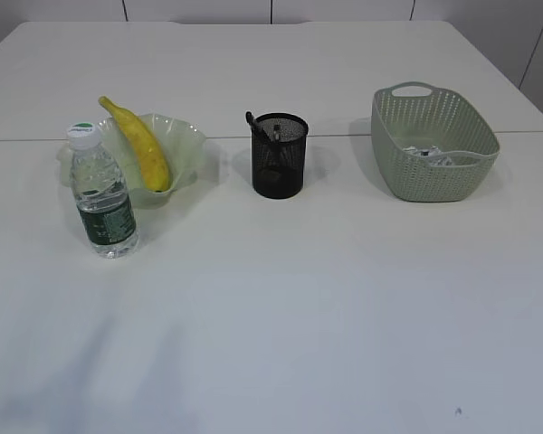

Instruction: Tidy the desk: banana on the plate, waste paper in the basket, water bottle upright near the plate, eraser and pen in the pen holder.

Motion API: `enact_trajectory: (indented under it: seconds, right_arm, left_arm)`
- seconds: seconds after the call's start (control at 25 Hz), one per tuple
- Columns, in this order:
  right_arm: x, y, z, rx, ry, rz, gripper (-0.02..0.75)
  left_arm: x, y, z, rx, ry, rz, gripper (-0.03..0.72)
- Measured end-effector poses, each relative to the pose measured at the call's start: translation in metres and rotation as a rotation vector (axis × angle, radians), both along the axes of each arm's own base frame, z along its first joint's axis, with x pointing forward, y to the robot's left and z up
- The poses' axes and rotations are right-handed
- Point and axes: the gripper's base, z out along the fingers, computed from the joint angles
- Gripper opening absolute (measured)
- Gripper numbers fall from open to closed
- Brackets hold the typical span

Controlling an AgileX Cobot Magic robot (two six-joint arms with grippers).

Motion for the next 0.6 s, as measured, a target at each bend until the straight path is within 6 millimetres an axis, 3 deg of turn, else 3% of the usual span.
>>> enact_trajectory:
  seconds: [0.6]
  right_arm:
    - [0.0000,0.0000,0.0000,0.000,0.000,0.000,0.395]
  left_arm:
    - [0.0007,-0.0032,-0.0038,0.014,0.041,-0.033,0.465]
